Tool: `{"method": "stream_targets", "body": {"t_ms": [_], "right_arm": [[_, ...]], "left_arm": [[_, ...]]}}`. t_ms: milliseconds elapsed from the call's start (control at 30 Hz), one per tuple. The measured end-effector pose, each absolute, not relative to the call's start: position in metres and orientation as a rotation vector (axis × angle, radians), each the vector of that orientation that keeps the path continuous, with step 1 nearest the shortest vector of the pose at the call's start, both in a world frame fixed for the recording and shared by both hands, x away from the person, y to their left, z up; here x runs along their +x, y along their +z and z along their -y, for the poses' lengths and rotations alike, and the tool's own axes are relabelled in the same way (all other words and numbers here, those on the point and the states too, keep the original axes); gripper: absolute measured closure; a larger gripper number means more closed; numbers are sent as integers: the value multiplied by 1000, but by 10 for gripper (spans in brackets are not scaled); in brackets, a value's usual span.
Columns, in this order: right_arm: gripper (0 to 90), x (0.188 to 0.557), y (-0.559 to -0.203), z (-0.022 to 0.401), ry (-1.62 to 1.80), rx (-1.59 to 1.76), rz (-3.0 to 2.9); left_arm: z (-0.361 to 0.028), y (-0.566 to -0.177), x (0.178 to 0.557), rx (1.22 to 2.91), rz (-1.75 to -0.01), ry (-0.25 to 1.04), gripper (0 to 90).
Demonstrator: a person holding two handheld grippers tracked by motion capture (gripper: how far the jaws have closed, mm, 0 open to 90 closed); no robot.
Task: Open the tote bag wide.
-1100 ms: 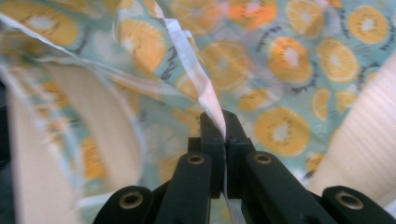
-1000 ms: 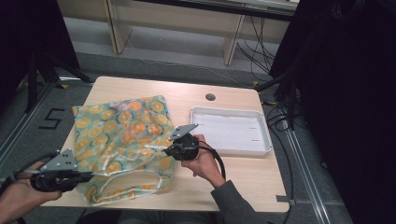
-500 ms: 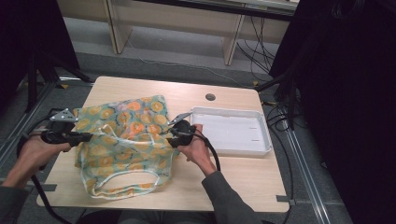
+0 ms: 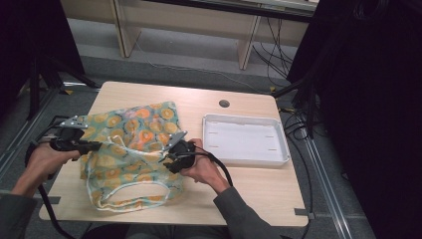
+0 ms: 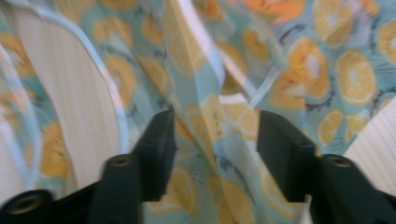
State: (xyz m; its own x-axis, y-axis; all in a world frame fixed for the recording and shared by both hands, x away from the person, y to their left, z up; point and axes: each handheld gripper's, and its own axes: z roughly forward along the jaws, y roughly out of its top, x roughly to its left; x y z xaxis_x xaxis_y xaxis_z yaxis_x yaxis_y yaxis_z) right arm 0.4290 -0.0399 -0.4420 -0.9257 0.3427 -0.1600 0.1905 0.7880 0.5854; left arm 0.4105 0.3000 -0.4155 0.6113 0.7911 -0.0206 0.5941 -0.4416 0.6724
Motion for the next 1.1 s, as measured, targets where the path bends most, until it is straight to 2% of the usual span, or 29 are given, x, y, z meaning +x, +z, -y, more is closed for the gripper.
{"method": "stream_targets", "body": {"t_ms": [33,67,100,133,233,367,533,733,900,967,1033,1100], "right_arm": [[613,431,-446,37,809,365,-2738],[613,431,-446,37,809,365,-2738],[869,432,-454,36,765,315,-2749],[900,429,-456,37,775,346,-2765],[900,415,-455,42,782,384,-2848],[900,383,-433,54,875,361,-2905],[900,362,-412,68,973,348,-2935],[900,389,-406,75,1138,442,-2897],[900,418,-412,63,1140,579,-2847],[900,438,-421,53,1144,620,-2823],[900,443,-425,49,1150,634,-2816],[900,445,-427,48,1122,637,-2824]], "left_arm": [[-300,-416,409,2176,-1103,385,897],[-300,-416,409,2176,-1103,385,897],[-301,-417,409,2182,-1094,384,897],[-302,-417,409,2182,-1085,379,897],[-298,-414,407,2181,-1063,366,897],[-285,-408,399,2206,-1012,377,897],[-276,-403,381,2226,-934,281,896],[-284,-403,392,2222,-968,301,890],[-284,-434,406,2211,-1098,249,856],[-283,-450,407,2190,-1144,227,721],[-285,-443,403,2152,-1106,211,609],[-286,-429,393,2129,-1103,273,508]]}}
